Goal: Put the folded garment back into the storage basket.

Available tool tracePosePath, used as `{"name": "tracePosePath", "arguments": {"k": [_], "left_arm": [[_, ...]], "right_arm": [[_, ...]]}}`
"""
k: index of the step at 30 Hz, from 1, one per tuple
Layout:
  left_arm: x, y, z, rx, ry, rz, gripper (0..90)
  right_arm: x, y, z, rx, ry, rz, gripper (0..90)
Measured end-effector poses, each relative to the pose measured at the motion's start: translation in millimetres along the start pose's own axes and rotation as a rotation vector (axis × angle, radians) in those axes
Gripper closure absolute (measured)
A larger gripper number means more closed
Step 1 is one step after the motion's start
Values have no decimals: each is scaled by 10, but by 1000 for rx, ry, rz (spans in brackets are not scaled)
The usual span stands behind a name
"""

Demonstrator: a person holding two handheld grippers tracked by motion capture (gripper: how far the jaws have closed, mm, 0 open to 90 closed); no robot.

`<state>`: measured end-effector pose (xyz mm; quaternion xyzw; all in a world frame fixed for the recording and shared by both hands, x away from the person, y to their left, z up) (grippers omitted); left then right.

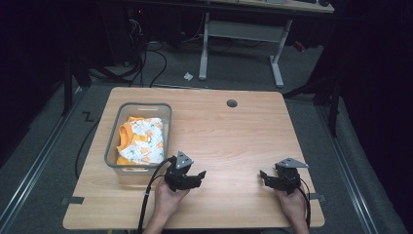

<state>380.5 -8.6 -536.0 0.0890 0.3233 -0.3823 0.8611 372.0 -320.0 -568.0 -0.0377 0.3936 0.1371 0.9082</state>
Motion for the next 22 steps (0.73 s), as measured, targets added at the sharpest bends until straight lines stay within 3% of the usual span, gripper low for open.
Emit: {"name": "tracePosePath", "arguments": {"k": [11,18,22], "left_arm": [[235,50,-225,23,77,57,357],[262,58,-243,41,72,105,345],[264,57,-243,42,74,102,328]], "right_arm": [[0,0,0,0,0,0,276],[0,0,0,0,0,0,276],[0,0,0,0,0,0,276]]}}
Point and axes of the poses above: each handheld gripper's, and its own axes: x roughly forward along the jaws, z roughly out of its top, y roughly to its left, the point moved 7 cm from there along x, roughly forward along the jaws, and after that the axes turned 4 degrees about x, right-handed, at the moved point
